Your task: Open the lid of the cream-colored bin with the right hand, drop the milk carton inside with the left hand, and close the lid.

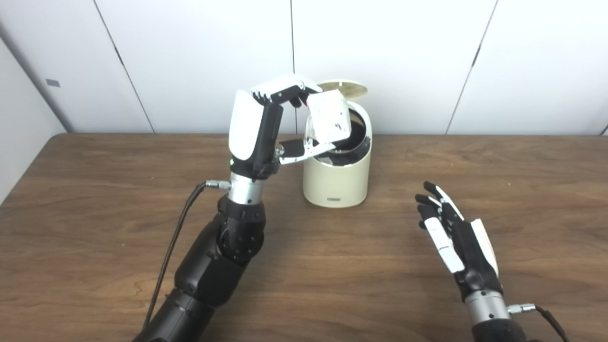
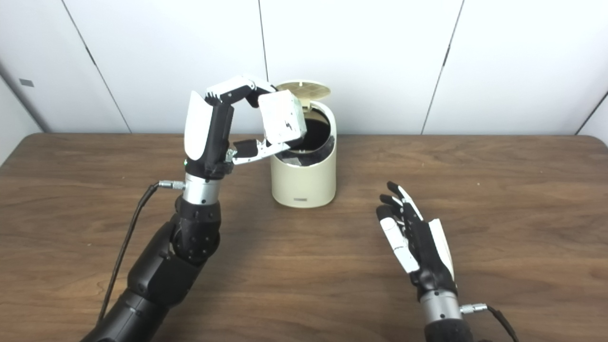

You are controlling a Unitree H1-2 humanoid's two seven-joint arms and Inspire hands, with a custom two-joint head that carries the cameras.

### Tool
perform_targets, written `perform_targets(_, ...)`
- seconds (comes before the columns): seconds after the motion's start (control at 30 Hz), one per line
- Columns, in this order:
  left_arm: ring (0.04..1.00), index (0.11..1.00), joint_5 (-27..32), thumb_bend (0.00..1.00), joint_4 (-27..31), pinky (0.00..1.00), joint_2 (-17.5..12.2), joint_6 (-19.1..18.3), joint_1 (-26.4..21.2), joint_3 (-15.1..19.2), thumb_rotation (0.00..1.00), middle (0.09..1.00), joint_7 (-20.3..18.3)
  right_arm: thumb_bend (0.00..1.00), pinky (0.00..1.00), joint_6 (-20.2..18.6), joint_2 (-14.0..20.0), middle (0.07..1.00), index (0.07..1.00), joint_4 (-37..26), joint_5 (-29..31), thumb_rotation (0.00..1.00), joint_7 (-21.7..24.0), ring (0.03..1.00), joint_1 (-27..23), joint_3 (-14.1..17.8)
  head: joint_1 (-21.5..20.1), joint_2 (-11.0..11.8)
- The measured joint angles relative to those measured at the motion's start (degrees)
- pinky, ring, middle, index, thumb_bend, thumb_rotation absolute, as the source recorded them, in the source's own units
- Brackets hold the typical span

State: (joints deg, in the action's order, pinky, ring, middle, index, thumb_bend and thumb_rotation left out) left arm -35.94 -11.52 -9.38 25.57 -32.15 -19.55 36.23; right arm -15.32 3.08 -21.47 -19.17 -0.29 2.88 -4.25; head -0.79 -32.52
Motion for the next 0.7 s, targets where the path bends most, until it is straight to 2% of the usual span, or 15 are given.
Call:
perform_targets(0.2, 0.436, 0.449, -1.4, 0.47, -4.8, 0.37, -0.5, 0.2, -1.1, -3.7, 0.0, 0.536, 5.6, 0.46, 0.73, 0.0, -0.2, 0.838, 0.905, 0.1, 0.4, 0.96, 0.0, 0.826, 0.0, 0.3, -0.1, 0.4)
perform_targets(0.43, 0.445, 0.441, -0.5, 0.48, -10.9, 0.37, -1.5, 0.2, -4.2, -7.9, 0.0, 0.521, 10.3, 0.45, 0.73, 0.0, -0.4, 0.835, 0.914, 0.1, 0.8, 0.97, 0.0, 0.824, 0.1, 0.2, -0.4, 0.6)
perform_targets(0.7, 0.445, 0.447, 2.5, 0.48, -16.1, 0.37, -2.3, 0.3, -6.5, -10.6, 0.0, 0.506, 13.0, 0.43, 0.72, 0.0, -0.7, 0.823, 0.905, 0.0, 0.9, 0.97, 0.0, 0.807, 0.3, 0.2, -0.6, 0.9)
